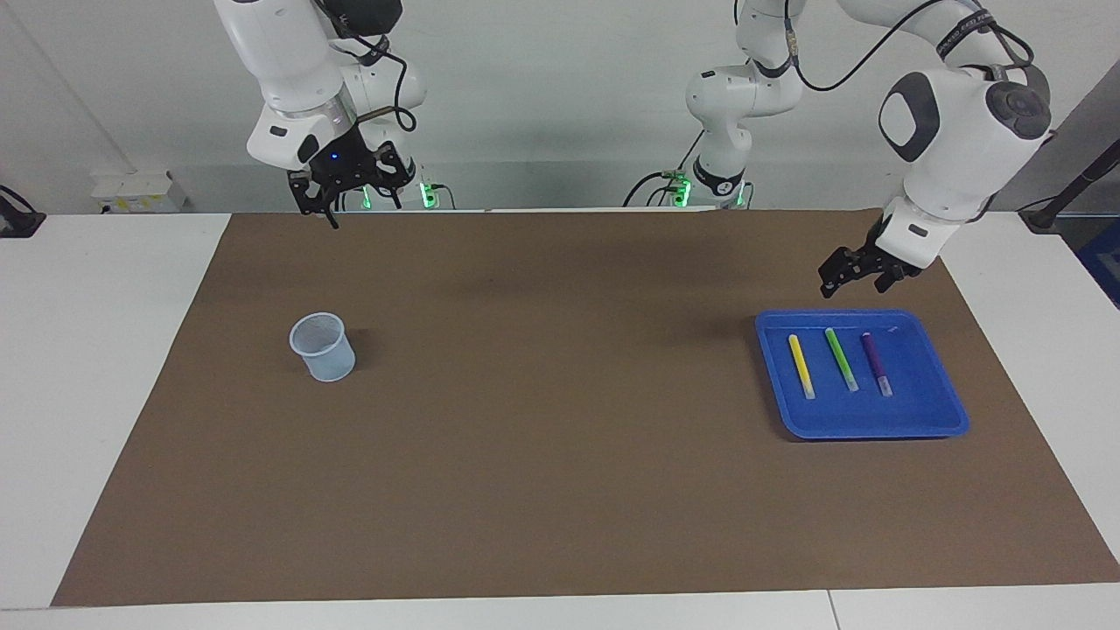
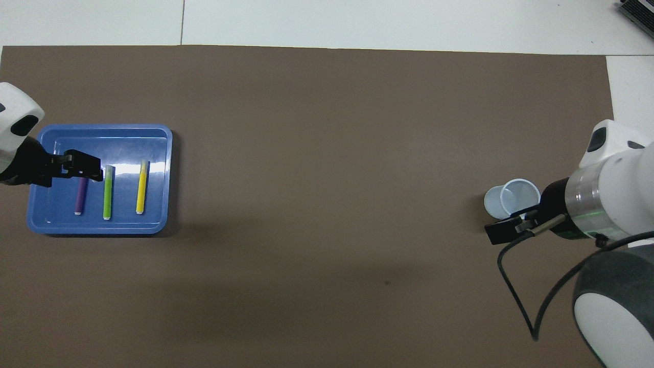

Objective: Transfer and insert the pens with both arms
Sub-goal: 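Lower the left gripper onto the yellow pen while the right gripper advances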

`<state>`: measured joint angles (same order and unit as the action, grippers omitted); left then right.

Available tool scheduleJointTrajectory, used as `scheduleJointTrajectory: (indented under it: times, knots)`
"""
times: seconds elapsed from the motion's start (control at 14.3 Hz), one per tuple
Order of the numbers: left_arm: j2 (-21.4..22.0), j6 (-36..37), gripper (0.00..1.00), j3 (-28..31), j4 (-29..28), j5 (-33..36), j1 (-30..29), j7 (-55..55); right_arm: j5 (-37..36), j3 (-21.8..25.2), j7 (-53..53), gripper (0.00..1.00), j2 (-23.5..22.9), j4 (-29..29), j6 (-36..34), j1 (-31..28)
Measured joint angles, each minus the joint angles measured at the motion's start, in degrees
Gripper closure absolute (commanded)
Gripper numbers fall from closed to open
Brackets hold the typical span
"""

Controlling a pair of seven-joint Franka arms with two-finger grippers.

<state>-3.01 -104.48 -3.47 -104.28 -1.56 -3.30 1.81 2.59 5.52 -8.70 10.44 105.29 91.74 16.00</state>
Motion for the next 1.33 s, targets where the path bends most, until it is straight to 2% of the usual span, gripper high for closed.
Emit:
scheduleJointTrajectory:
  times: [0.35, 0.77, 1.05, 1.33]
  knots:
    - [-3.64, -9.4, 0.06, 0.02, -4.15, 0.0, -0.01, -0.46, 1.84, 0.46, 3.94, 0.0, 0.0, 0.62, 3.41, -0.6]
    - [-8.24, -14.94, 0.07, 0.08, -5.15, 0.0, -0.08, -2.3, 12.19, 0.47, 23.6, 0.0, 0.0, 1.21, 4.4, -0.63]
    - [-11.86, -18.51, 0.09, 0.16, -5.71, 0.0, -0.14, -4.41, 16.39, 0.28, 30.82, 0.0, -0.11, 5.27, 11.8, 0.5]
    - [-13.81, -19.65, 0.1, 0.21, -6.93, 0.0, -0.76, -5.0, 16.62, 0.16, 34.17, 0.0, -0.66, 8.41, 16.96, 3.61]
